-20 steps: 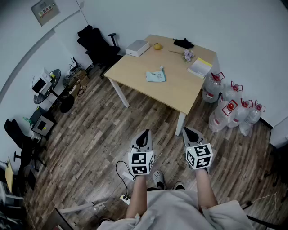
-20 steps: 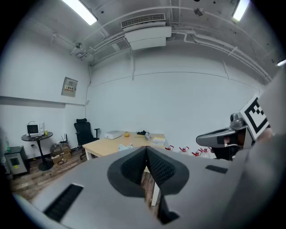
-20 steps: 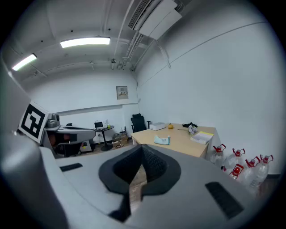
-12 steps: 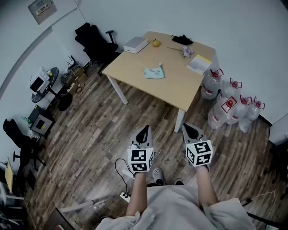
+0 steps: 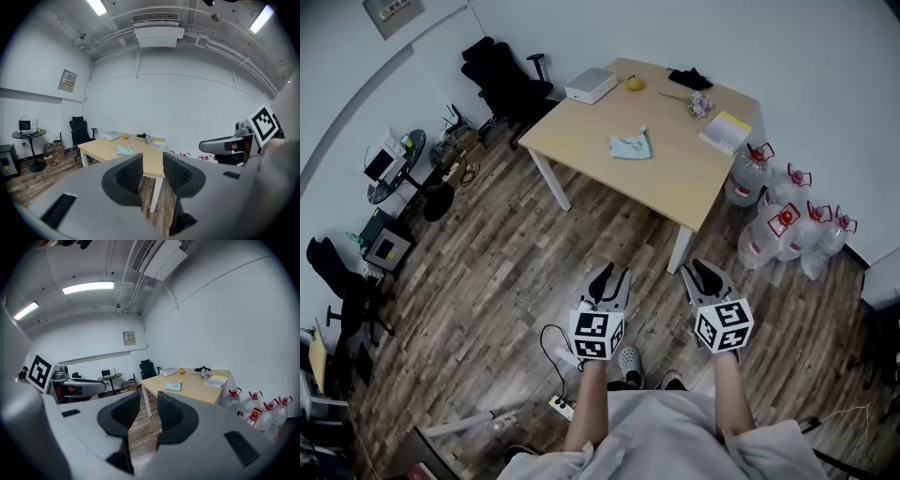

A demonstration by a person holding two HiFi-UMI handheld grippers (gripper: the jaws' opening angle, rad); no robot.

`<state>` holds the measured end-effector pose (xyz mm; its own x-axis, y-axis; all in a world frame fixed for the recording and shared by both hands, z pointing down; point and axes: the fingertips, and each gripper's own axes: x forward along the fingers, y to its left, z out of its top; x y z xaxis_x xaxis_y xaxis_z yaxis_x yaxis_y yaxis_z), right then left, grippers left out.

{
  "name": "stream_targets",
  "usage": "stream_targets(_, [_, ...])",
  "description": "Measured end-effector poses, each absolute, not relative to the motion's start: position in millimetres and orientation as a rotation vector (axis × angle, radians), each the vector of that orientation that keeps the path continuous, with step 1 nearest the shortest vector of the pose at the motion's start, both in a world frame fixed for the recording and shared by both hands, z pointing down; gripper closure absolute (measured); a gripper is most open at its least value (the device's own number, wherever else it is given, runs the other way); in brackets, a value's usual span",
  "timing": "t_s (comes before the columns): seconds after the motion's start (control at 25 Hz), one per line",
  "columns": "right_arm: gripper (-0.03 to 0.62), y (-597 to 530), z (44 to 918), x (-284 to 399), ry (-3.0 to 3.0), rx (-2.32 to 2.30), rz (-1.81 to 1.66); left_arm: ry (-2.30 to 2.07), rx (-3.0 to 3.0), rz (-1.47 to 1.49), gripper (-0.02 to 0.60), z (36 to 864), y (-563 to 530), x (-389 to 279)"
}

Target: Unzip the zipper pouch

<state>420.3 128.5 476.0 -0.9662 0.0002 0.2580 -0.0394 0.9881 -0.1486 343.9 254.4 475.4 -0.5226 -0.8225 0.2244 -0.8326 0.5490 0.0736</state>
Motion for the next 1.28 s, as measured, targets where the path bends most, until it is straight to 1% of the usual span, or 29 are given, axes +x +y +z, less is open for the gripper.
stream_targets(0.12, [0.417,134.0,479.9,411.5,-2.855,0.005,0.238,-2.564,1.378,0.052,0.437,474.2,258.3,333.1])
stream_targets(0.16, [0.405,136.5,481.4,408.1,-2.849,-0.002,0.24,-2.567,1.375,0.05,0.435,474.0,260.2,329.0])
stream_targets(0.36, [0.395,142.9,490.5,387.3,-2.821,-0.007,0.232,-2.565,1.373,0.054,0.433,478.2,265.8,307.2])
stream_targets(0.68, [0.387,157.0,491.7,334.7,-2.823,-0.019,0.244,-2.578,1.365,0.065,0.433,476.0,286.8,253.8])
stream_targets(1.08, [0.367,172.8,513.2,273.8,-2.803,-0.026,0.229,-2.581,1.311,0.058,0.434,497.1,325.2,190.1])
stream_targets(1.28, [0.361,167.6,513.3,239.6,-2.809,-0.057,0.245,-2.587,1.301,0.039,0.434,499.8,317.3,158.8])
